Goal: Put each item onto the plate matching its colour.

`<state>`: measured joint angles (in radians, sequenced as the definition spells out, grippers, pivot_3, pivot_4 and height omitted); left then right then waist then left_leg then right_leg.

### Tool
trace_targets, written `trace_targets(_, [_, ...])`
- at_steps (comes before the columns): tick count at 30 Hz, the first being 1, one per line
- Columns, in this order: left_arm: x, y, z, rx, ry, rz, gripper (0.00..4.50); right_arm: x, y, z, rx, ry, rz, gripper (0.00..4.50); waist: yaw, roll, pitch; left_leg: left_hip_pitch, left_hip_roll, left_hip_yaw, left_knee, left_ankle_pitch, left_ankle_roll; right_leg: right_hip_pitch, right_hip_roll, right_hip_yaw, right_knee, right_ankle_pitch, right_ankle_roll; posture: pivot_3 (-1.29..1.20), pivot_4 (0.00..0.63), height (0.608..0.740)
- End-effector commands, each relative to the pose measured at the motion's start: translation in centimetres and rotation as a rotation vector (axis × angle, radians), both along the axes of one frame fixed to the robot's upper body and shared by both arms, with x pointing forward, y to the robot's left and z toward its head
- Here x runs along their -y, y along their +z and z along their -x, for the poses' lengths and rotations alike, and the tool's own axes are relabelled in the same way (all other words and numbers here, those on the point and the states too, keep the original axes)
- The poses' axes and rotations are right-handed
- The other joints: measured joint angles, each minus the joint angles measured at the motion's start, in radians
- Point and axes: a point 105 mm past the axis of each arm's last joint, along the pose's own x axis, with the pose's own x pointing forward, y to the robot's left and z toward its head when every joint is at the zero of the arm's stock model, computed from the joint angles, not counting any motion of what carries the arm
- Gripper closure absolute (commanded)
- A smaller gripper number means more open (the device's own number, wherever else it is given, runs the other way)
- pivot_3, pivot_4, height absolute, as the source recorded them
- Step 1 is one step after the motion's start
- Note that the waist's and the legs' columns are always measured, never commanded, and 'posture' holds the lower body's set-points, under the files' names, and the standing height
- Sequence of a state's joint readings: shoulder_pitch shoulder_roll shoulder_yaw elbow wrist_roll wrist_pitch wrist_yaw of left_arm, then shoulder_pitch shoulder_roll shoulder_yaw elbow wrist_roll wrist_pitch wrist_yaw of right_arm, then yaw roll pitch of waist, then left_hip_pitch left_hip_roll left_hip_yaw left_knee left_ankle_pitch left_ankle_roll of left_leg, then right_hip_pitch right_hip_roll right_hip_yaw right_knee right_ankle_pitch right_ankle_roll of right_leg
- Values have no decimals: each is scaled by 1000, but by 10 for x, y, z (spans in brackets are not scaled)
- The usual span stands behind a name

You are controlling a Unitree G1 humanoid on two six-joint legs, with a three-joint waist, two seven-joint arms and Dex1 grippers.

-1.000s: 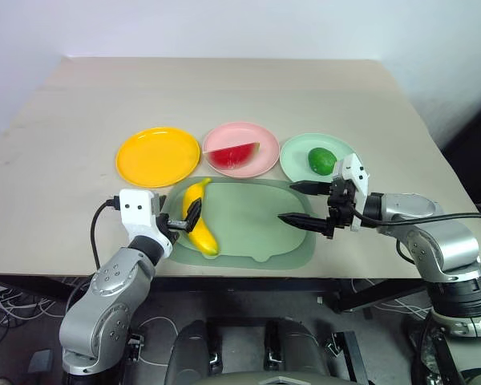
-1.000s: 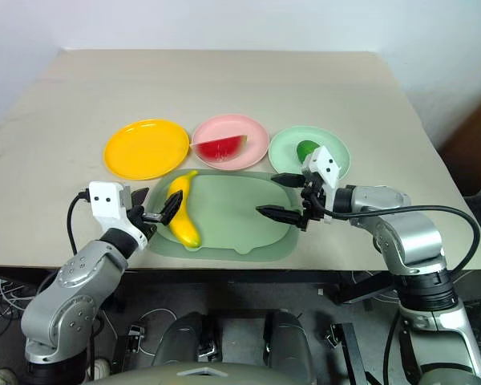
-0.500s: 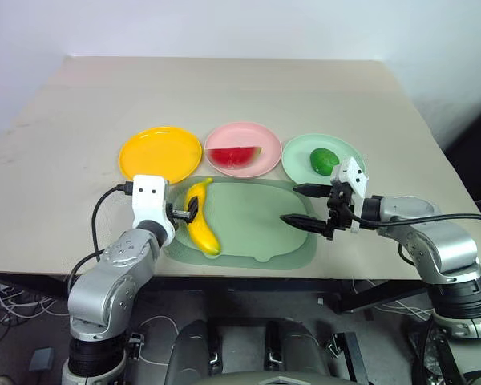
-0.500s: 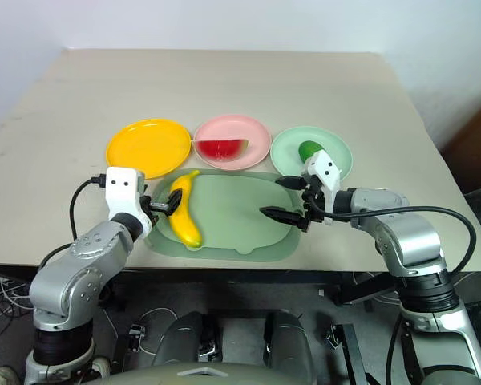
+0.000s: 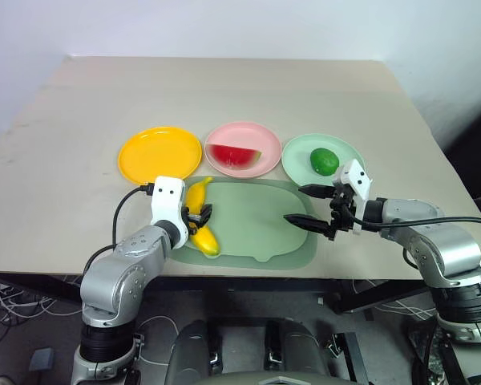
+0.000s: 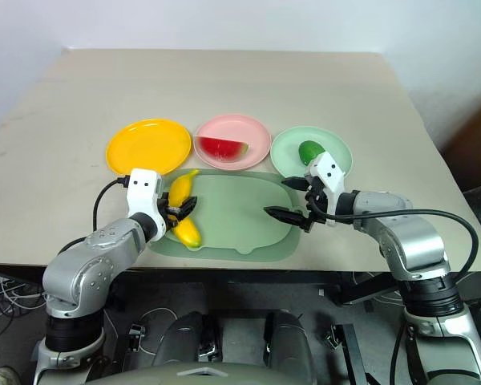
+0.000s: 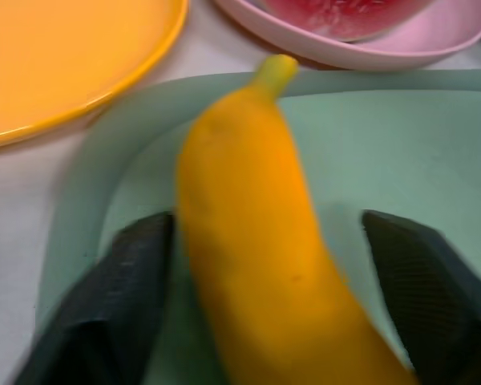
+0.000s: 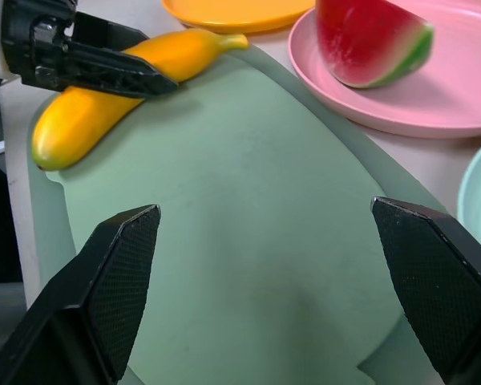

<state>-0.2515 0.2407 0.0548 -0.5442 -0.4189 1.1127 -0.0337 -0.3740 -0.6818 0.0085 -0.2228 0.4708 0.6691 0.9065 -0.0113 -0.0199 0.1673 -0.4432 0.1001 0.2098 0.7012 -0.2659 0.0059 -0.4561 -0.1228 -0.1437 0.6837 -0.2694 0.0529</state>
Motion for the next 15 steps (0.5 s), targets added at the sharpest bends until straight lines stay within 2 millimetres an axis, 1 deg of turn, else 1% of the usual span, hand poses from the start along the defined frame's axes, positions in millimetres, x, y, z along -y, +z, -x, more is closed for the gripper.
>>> trace_targets(1, [-2, 3, 2, 7, -15, -44, 2149, 2, 12, -1, 64, -6, 11, 0, 0, 0, 0, 0, 0, 0, 0, 0, 0, 0, 0, 0, 0, 0, 0, 0, 150, 695])
trace_targets(3, [-3, 8, 4, 29, -27, -53, 2597, 2, 11, 0, 63, -7, 8, 0, -1, 0, 0, 0, 0, 0, 0, 0, 0, 0, 0, 0, 0, 0, 0, 0, 150, 695])
trace_targets(6, [0, 25, 14, 101, -95, -60, 2613, 0, 11, 0, 64, -8, 1, 0, -5, 0, 0, 0, 0, 0, -1, 0, 0, -1, 0, 0, 0, 0, 0, 0, 150, 695])
trace_targets(8, [-2, 32, 20, 135, -107, -65, 2613, -1, 11, -1, 66, -9, -6, 0, -3, 0, 0, 0, 0, 0, -1, 0, 0, -1, 0, 0, 0, 0, 0, 0, 150, 695])
trace_targets(11, [-9, 50, 31, 232, -131, -52, 2613, -6, 8, -3, 64, -1, -14, 0, -1, 0, 0, 0, 0, 0, 0, 0, 0, -1, 0, 0, 0, 0, 0, 0, 150, 695])
trace_targets(13, [-15, 62, 30, 305, -105, -39, 2613, -8, 6, -4, 64, 6, -16, 0, 1, 0, 0, 0, 0, 0, 0, 0, 0, -1, 0, 0, 0, 0, 0, 0, 150, 695])
trace_targets(15, [-24, 64, 21, 303, -44, -32, 2613, -11, 5, -6, 65, 11, -18, 0, 2, 0, 0, 0, 0, 0, 0, 0, 0, 0, 0, 0, 0, 0, 0, 0, 150, 695])
